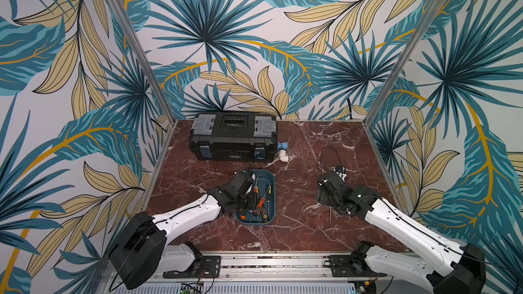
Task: Put the screwdriver on the desktop into the storage box
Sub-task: Place the screwdriver in the storage box.
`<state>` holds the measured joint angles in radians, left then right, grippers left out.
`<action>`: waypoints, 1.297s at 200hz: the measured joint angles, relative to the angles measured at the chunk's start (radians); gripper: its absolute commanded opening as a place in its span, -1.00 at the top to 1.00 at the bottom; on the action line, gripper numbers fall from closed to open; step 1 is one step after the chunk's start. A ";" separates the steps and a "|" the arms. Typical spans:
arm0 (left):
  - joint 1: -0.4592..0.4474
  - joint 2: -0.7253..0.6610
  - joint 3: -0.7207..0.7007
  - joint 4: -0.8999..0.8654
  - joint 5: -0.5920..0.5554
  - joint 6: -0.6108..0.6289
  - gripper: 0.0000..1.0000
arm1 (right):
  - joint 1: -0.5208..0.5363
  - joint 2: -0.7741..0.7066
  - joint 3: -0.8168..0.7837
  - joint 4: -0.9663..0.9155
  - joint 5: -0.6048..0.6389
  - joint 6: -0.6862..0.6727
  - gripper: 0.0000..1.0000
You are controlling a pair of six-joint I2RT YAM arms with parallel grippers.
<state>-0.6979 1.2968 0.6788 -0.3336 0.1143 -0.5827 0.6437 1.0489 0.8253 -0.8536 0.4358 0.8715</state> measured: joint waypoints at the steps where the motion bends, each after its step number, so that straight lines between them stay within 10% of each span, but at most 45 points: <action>1: 0.000 0.000 0.000 0.000 0.000 0.000 1.00 | -0.001 0.000 0.000 0.000 -0.001 0.000 -0.59; 62: 0.000 -0.003 0.001 -0.035 -0.035 -0.001 0.96 | -0.050 -0.004 -0.040 0.014 -0.054 0.000 -0.59; 189: 0.000 -0.021 0.011 -0.084 -0.070 -0.006 0.00 | -0.097 -0.039 -0.072 0.019 -0.101 -0.004 -0.59; 259: 0.000 -0.173 0.089 -0.153 -0.074 -0.008 0.17 | -0.161 -0.016 -0.074 0.021 -0.118 -0.030 -0.45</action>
<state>-0.6979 1.1236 0.7673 -0.4862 0.0402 -0.5903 0.4831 1.0325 0.7517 -0.8330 0.3180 0.8413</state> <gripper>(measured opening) 0.455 0.752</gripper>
